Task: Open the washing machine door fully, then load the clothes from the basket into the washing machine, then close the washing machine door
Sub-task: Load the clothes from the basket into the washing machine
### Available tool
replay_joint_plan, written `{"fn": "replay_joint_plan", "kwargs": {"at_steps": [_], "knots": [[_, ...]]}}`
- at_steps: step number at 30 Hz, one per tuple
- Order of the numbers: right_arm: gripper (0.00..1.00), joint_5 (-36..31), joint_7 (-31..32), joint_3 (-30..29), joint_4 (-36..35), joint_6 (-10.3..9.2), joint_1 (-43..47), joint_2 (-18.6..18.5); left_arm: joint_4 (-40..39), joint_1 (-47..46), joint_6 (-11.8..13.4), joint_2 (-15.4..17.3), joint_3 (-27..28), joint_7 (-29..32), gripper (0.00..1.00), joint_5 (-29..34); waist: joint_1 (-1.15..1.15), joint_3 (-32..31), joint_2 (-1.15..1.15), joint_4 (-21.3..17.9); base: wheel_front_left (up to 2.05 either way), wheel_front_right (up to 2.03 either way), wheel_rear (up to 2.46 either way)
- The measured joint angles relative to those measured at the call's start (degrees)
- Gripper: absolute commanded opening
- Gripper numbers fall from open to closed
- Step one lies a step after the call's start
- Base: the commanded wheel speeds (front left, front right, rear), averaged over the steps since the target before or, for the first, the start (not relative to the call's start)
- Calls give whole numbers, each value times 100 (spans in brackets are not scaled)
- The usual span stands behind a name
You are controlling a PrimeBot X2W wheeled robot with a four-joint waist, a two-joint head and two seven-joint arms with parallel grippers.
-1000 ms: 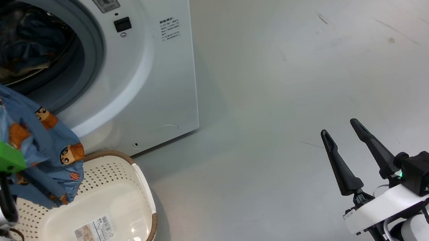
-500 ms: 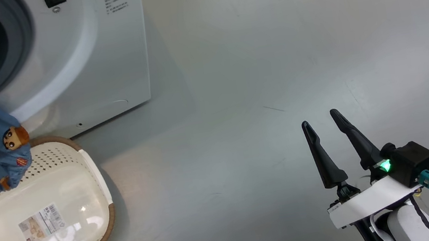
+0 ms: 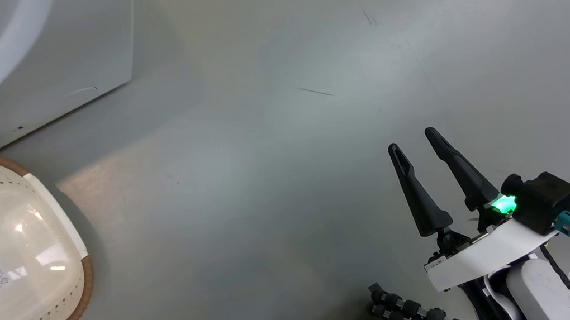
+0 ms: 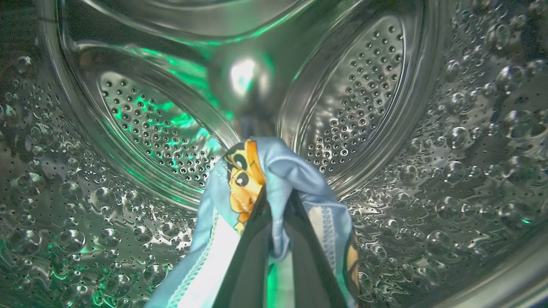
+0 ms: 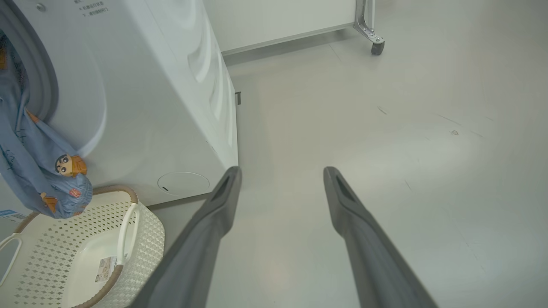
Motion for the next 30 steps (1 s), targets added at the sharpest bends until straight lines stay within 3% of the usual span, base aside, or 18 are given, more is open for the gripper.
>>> {"fn": "replay_joint_plan", "kwargs": {"at_steps": [12, 26, 30], "knots": [[100, 132, 0, 3, -14, 0, -121, 30, 468, -990, -2, 308, -12, -245, 0, 181, 0, 693, 0, -161, 0, 0, 0], [100, 140, 0, 4, 47, 0, -121, 32, 736, -2047, -5, 356, -123, -822, 0, 387, -1, 717, 0, -195, 0, 0, 0], [100, 157, 0, 0, 54, 0, -125, 32, 1121, -2077, -5, 350, -280, -773, 0, 505, -1, 699, 0, -189, 0, 0, 0]]}}
